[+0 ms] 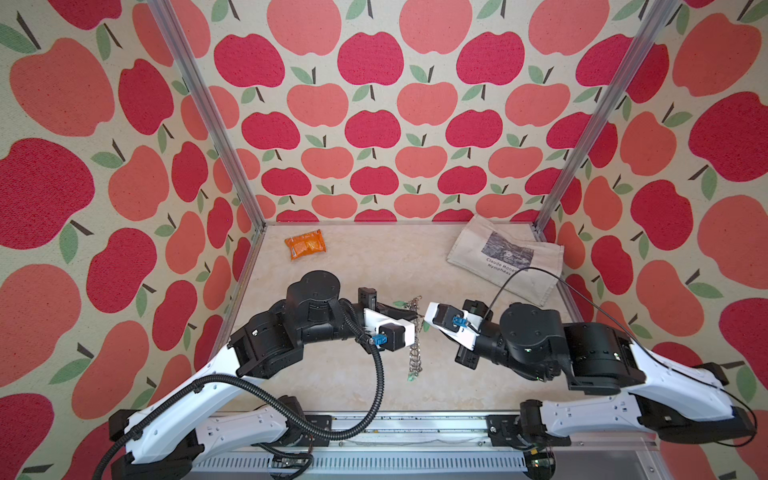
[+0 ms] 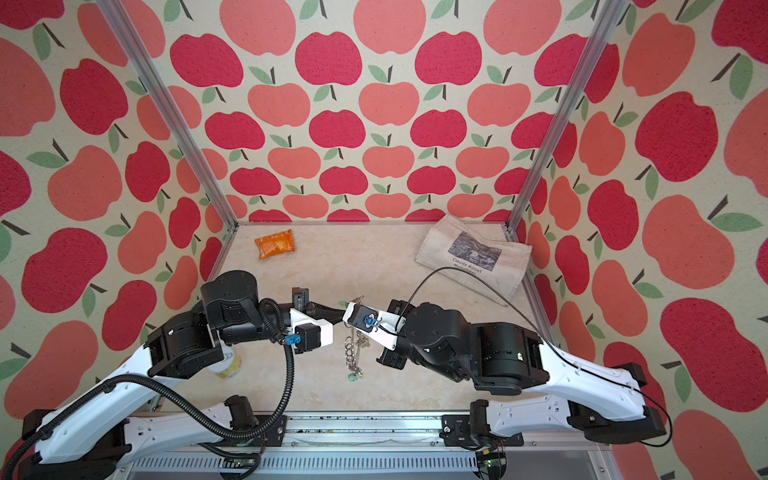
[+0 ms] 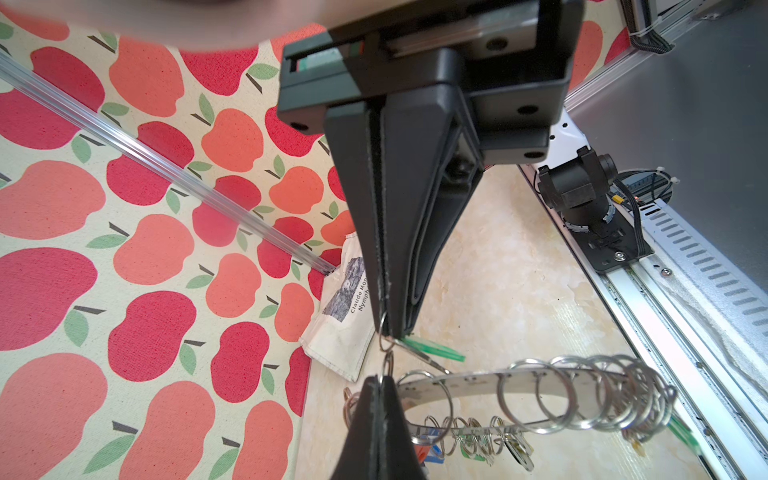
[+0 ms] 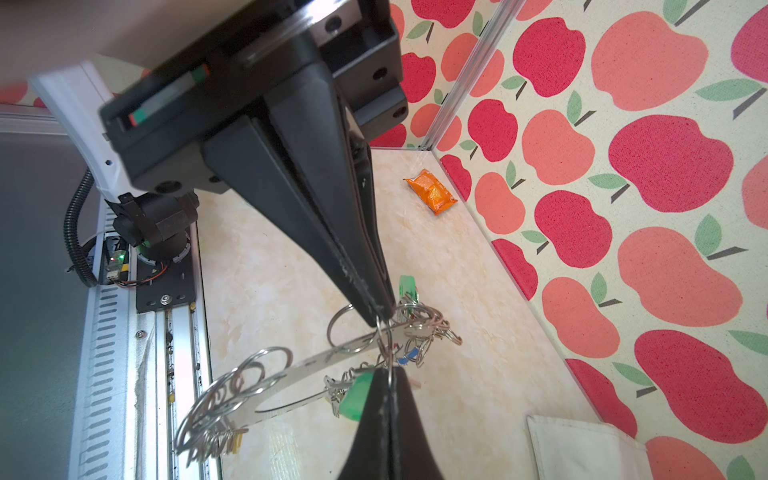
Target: Put the keys on the keyring
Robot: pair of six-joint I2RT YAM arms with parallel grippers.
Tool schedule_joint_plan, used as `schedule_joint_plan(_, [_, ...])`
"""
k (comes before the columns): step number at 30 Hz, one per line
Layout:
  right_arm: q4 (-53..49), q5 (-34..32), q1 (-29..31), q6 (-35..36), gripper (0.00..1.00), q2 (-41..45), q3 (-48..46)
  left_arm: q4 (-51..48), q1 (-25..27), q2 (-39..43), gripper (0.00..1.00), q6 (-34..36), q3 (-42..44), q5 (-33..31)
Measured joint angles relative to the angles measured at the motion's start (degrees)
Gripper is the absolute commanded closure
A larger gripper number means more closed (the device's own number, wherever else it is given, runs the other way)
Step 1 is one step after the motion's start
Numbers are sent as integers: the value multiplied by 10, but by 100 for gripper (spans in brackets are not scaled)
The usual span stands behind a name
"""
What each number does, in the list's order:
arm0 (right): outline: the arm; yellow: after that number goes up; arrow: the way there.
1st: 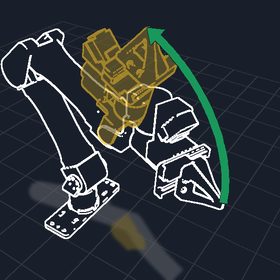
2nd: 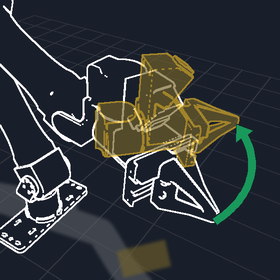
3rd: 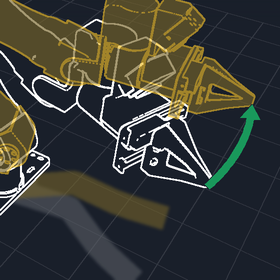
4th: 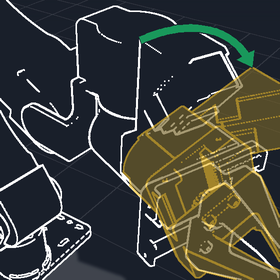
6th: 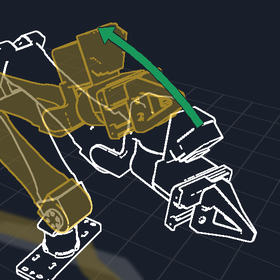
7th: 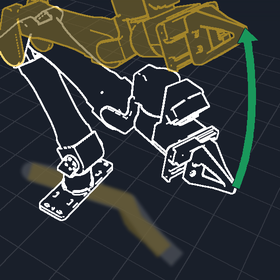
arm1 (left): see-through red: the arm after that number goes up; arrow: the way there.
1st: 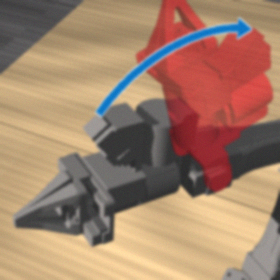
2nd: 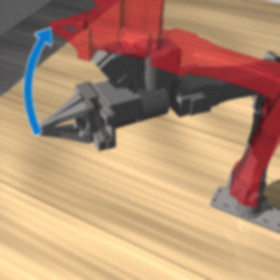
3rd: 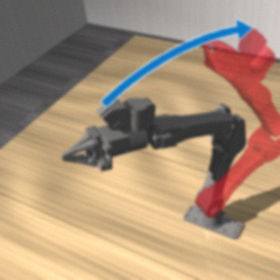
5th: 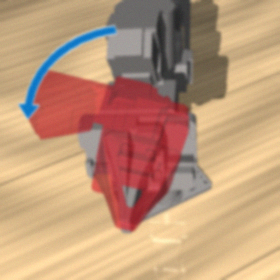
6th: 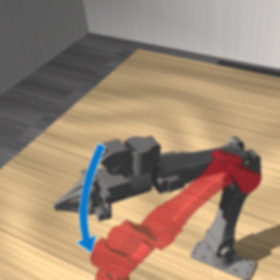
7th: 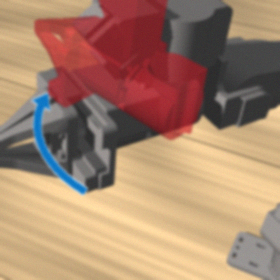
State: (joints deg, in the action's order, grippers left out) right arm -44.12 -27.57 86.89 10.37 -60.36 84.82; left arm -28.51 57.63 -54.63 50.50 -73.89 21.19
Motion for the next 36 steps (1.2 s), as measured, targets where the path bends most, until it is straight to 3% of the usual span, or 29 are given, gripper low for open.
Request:
schedule_joint_plan(26, [7,9,0,0,100,-11,0,-15,-8,4,100,-7,0,3])
schedule_joint_plan(36, [8,-7,13,0,100,-15,0,-30,-38,-2,100,-45,-5,43])
